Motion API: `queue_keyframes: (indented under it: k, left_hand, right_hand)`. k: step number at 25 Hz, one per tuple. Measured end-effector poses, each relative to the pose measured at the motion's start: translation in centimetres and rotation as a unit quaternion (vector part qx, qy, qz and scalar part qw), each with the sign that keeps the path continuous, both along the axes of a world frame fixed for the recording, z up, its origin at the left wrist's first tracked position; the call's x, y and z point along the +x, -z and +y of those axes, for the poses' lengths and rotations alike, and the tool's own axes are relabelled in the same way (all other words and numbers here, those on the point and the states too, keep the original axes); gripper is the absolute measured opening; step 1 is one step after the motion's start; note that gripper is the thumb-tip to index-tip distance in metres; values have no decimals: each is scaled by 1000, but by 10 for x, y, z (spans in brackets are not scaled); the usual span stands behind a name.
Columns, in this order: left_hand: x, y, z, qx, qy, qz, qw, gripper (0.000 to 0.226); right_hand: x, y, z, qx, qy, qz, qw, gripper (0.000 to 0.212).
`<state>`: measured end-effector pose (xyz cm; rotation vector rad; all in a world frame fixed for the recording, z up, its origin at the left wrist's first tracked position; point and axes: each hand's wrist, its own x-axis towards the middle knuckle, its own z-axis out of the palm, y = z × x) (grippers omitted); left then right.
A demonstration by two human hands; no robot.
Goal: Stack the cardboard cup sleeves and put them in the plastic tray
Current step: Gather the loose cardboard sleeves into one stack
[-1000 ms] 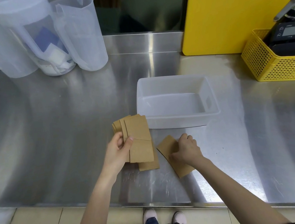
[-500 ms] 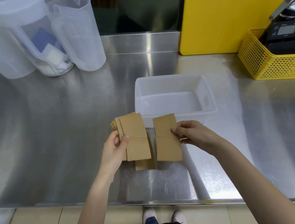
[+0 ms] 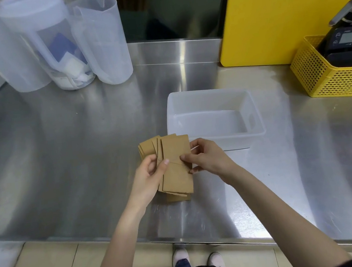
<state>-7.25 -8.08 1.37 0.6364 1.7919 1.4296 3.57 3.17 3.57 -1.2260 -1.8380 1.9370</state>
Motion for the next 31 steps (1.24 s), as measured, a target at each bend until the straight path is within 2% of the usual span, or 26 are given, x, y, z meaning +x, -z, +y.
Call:
queue_keyframes:
  k: [3, 6, 10, 13, 17, 21, 24, 28, 31]
  left_hand:
    - [-2, 3, -1, -1, -1, 0, 1000, 27]
    - [-5, 5, -5, 9, -13, -8, 1000, 18]
    - [-17, 5, -12, 18, -48, -5, 999, 16]
    - [-28, 5, -18, 16, -81, -3, 997, 12]
    - [-38, 7, -27, 9, -108, 1, 994, 7]
    - [-42, 7, -32, 1, -117, -1, 993, 14]
    - [-43, 7, -33, -3, -115, -1, 993, 14]
    - [-42, 7, -33, 2, -110, -6, 994, 8]
    - [-40, 7, -33, 6, -106, -5, 994, 8]
  right_hand:
    - [-9, -2, -6, 67, -5, -33, 997, 24]
    - [-14, 0, -8, 121, -15, -60, 991, 24]
    - [-12, 11, -4, 125, -1, -80, 989, 11]
    - [-10, 30, 0, 147, -23, -142, 979, 8]
    - [-19, 60, -11, 152, -81, -262, 950, 42]
    - [-34, 72, -29, 191, -65, -342, 918, 67]
    - [-40, 71, -34, 206, -51, -365, 906, 72]
    - [-44, 71, -34, 180, -49, -380, 906, 76]
    - [-40, 72, -33, 186, -37, -363, 912, 65]
